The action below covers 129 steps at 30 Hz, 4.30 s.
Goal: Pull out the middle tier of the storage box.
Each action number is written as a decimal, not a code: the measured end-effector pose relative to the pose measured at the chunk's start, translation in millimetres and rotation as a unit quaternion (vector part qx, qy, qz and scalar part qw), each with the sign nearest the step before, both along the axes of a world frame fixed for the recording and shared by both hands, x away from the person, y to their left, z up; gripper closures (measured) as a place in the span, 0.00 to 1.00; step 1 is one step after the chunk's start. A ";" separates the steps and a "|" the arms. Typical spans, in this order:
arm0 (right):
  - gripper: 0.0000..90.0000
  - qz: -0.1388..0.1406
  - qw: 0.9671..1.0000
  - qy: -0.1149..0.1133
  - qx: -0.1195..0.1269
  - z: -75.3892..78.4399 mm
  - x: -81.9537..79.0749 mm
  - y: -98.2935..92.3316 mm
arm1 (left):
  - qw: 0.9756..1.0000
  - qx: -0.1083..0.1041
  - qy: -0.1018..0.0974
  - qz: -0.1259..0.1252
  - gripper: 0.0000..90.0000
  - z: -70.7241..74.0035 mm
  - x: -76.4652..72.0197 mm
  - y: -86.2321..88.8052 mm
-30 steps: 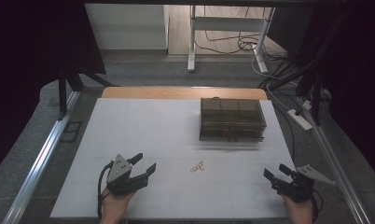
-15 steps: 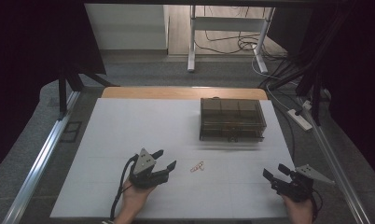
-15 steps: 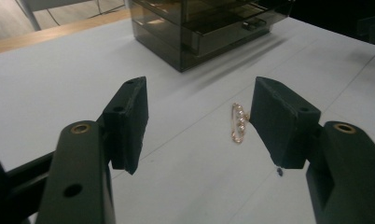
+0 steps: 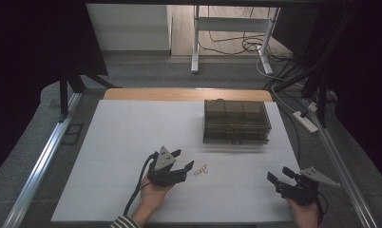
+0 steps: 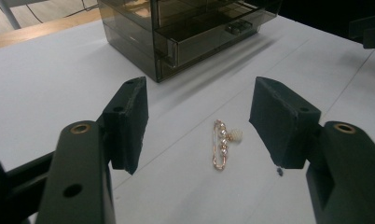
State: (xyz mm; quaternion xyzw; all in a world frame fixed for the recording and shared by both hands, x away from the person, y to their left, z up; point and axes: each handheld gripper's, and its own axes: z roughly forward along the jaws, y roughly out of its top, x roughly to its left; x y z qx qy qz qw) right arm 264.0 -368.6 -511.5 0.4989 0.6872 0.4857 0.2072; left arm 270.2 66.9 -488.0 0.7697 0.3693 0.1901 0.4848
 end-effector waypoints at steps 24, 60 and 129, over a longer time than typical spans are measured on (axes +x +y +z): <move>0.43 0.055 0.996 0.025 -0.060 12.4 24.1 9.6 | 0.998 0.022 0.050 0.001 0.51 -2.0 41.4 -32.7; 0.72 0.069 0.988 0.043 -0.135 36.0 105.5 7.6 | 0.991 0.086 0.097 0.012 0.73 -3.0 91.1 -69.6; 0.85 0.098 0.985 0.056 -0.130 28.2 80.9 5.0 | 0.988 0.094 0.118 -0.026 0.87 -11.6 68.7 -70.1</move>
